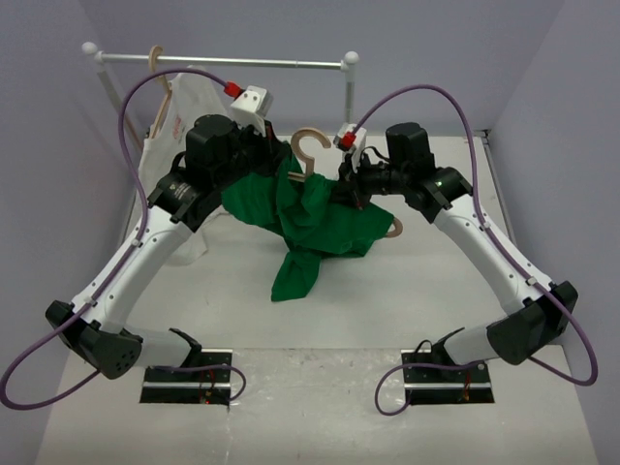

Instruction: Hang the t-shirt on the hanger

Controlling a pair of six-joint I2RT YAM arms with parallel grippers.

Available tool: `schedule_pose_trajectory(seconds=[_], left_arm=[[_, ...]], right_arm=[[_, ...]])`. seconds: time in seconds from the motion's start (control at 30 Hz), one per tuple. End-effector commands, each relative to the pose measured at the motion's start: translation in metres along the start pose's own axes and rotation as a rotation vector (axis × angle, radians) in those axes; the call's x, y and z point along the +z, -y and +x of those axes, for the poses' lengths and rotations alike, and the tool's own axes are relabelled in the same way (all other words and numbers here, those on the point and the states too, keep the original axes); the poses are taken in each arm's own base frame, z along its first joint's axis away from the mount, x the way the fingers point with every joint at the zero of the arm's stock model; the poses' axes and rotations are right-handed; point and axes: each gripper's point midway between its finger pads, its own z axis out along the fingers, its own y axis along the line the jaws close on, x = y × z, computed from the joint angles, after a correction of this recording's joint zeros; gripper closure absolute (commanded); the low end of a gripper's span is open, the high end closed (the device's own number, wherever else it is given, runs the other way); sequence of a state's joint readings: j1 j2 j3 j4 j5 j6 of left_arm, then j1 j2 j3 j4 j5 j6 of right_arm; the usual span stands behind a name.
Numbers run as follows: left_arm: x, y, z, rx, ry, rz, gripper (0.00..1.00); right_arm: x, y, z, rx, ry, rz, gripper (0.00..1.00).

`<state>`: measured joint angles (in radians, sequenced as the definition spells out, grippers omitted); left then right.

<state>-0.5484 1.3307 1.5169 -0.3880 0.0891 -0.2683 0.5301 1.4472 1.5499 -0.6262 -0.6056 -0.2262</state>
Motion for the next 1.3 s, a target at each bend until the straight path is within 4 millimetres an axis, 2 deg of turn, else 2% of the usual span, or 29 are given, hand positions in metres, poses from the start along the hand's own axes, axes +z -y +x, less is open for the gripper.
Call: schedule_pose_trajectory(seconds=[0.0,0.03,0.07,0.1,0.17,0.2,0.27,0.3,0.33,0.4,0.43,0.5,0.6,0.63,0.77,0.93,1.03,1.13,1.2,1.27], left_arm=[[-0.004,-0.003,0.008,0.073,-0.066,0.001,1.00],[-0.004,0.005,0.012,0.075,-0.081,0.046,1.00],[-0.003,0.009,0.014,0.076,-0.089,0.071,1.00],[-0.004,0.017,0.014,0.085,-0.096,0.118,0.95],[-0.006,0.019,0.012,0.094,-0.093,0.122,0.76],[-0.011,0.015,0.005,0.102,-0.078,0.093,0.53],[-0.024,0.012,-0.011,0.126,-0.025,0.064,0.35],[-0.034,0.016,-0.026,0.148,0.031,0.072,0.24],[-0.039,0.020,-0.033,0.161,0.060,0.092,0.20],[-0.052,0.050,-0.042,0.210,0.112,0.263,0.14],[-0.057,0.062,-0.045,0.229,0.133,0.331,0.14],[-0.066,0.093,-0.048,0.280,0.163,0.520,0.19],[-0.067,0.108,-0.047,0.285,0.159,0.632,0.33],[-0.065,0.109,-0.047,0.282,0.163,0.644,0.36],[-0.061,0.109,-0.050,0.246,0.177,0.675,0.34],[-0.048,0.095,-0.051,0.205,0.157,0.619,0.37],[-0.036,0.087,-0.045,0.181,0.122,0.610,0.39],[-0.026,0.082,-0.041,0.146,0.093,0.638,0.64],[-0.028,0.092,-0.034,0.111,0.069,0.754,0.75],[-0.025,0.096,-0.034,0.083,0.074,0.804,0.73]], right_arm=[[-0.020,-0.010,-0.036,-0.058,0.228,-0.089,1.00],[-0.017,-0.008,-0.037,-0.079,0.279,-0.087,1.00],[-0.025,-0.015,-0.043,-0.089,0.315,-0.098,1.00],[-0.023,-0.017,-0.042,-0.113,0.342,-0.113,1.00],[-0.026,-0.022,-0.042,-0.133,0.356,-0.134,1.00],[-0.026,-0.022,-0.039,-0.140,0.354,-0.140,1.00],[-0.028,-0.021,-0.033,-0.131,0.348,-0.171,1.00],[-0.030,-0.018,-0.030,-0.129,0.345,-0.186,1.00],[-0.029,-0.020,-0.026,-0.129,0.340,-0.226,1.00],[-0.028,-0.021,-0.016,-0.155,0.321,-0.263,1.00],[-0.027,-0.022,-0.014,-0.168,0.315,-0.278,1.00],[-0.027,-0.024,-0.007,-0.177,0.297,-0.311,1.00],[-0.029,-0.017,-0.003,-0.164,0.288,-0.294,1.00],[-0.031,-0.015,-0.004,-0.166,0.289,-0.282,1.00],[-0.033,-0.011,-0.002,-0.169,0.279,-0.249,1.00],[-0.037,-0.017,0.001,-0.188,0.266,-0.269,1.00],[-0.039,-0.025,0.005,-0.208,0.257,-0.319,1.00],[-0.041,-0.033,0.003,-0.214,0.262,-0.381,1.00],[-0.040,-0.033,0.005,-0.199,0.247,-0.392,1.00],[-0.040,-0.032,0.005,-0.201,0.243,-0.392,1.00]])
